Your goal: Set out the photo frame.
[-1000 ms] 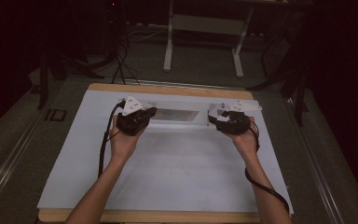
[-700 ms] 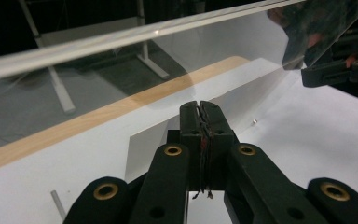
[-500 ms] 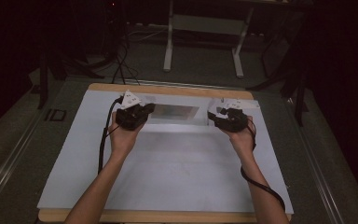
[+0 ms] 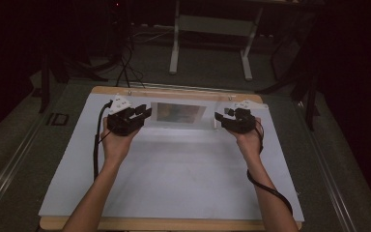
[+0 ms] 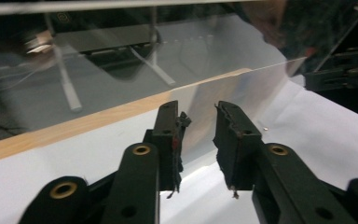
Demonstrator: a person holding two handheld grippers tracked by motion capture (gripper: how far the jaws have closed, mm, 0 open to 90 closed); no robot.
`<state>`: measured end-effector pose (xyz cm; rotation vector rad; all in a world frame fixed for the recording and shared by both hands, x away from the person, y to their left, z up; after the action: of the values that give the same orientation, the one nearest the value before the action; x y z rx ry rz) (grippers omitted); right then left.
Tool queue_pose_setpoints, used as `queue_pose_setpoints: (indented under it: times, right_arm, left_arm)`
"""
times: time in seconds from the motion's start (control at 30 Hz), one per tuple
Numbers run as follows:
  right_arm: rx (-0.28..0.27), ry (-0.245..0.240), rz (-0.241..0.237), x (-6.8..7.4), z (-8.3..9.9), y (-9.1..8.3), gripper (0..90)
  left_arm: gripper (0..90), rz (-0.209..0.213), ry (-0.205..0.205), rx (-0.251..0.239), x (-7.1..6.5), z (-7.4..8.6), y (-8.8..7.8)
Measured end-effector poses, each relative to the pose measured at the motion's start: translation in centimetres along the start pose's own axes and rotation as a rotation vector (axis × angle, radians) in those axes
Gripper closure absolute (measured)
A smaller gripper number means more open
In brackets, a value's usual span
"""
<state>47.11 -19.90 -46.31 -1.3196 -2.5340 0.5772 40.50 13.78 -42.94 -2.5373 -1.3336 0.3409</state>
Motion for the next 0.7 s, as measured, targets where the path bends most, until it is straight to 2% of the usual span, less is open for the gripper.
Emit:
queue_pose_setpoints:
  times: [0.2, 0.33, 0.47, 0.57, 0.63, 0.7]
  right_arm:
    - [0.018, -0.009, 0.002, -0.1, -0.2, 0.1, 48.9]
    - [0.014, -0.003, 0.006, -0.1, -0.3, 0.3, 48.9]
    - [0.016, 0.0, 0.008, -0.2, -0.4, 0.4, 48.9]
    - [0.016, 0.003, 0.008, -0.2, -0.5, 0.4, 48.9]
    - [0.017, 0.003, 0.008, -0.3, -0.5, 0.5, 48.9]
    - [0.017, 0.004, 0.007, -0.2, -0.5, 0.5, 48.9]
  left_arm:
    - [60.3, -0.053, -0.044, -0.005, 2.0, 0.9, -1.1]
    - [59.3, -0.086, -0.058, 0.005, 3.3, 1.5, -1.9]
    - [58.3, -0.1, -0.092, -0.003, 4.6, 2.0, -2.5]
    - [56.9, -0.11, -0.132, -0.008, 5.5, 2.4, -2.9]
    - [55.0, -0.096, -0.172, -0.012, 6.2, 2.5, -3.0]
    - [54.1, -0.093, -0.192, -0.024, 6.8, 2.5, -3.1]
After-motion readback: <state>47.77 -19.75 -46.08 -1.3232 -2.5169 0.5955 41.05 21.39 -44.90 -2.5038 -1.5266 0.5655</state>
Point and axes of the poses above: each handheld gripper's, and its own axes: y roughly forward along the jaws, z roughly out of its underside, x roughly to its left, the point moved 5 cm from there along y, roughly forward along the jaws, and after that the axes turned 2 degrees about z, right-handed, at the moved point
